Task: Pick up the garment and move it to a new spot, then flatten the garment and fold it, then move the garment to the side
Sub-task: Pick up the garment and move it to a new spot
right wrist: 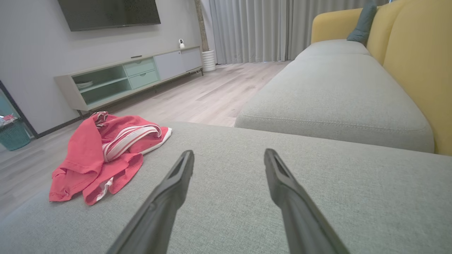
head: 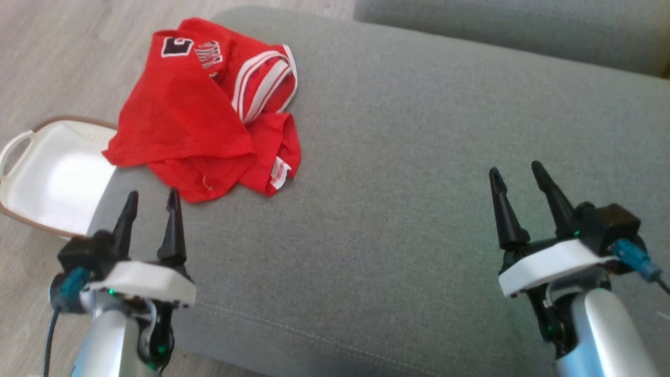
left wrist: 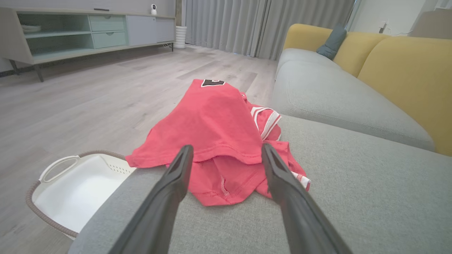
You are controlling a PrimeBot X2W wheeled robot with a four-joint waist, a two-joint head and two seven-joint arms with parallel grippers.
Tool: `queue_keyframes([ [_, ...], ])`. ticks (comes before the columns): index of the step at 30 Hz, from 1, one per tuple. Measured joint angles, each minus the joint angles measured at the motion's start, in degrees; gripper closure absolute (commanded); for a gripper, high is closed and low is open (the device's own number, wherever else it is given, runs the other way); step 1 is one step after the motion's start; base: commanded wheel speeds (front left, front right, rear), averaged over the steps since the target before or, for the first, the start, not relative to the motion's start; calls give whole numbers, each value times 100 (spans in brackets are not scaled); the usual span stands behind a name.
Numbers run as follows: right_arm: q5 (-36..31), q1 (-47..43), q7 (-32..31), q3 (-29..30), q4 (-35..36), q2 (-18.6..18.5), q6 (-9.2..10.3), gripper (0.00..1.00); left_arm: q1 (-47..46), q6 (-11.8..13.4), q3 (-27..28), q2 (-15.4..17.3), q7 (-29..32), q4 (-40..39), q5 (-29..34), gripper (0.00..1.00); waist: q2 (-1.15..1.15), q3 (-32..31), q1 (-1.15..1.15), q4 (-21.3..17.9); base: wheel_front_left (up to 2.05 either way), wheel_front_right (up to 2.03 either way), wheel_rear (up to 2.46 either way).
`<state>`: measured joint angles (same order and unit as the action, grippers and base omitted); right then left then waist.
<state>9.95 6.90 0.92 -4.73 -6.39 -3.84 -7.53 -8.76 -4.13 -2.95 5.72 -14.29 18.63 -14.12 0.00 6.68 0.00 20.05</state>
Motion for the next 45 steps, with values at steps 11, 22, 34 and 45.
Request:
queue_keyframes([
  [11,-197,442,-455,75,543,-270,0,0,-1647,-252,-86,-26,519,1842,-556,0,0,955,1,-134,0,0,0],
  [22,-246,555,-788,197,947,-432,0,0,-3048,-343,-233,93,1614,3706,-1027,0,0,1698,1,-165,0,0,0],
  [34,-247,558,-906,297,1057,-435,0,0,-3345,-341,-815,177,1162,4095,-1256,100,0,1534,0,5,0,0,0],
  [45,-238,534,-691,421,979,-305,0,0,-3333,231,-691,677,3,2647,-862,100,0,1008,0,8,0,0,0],
])
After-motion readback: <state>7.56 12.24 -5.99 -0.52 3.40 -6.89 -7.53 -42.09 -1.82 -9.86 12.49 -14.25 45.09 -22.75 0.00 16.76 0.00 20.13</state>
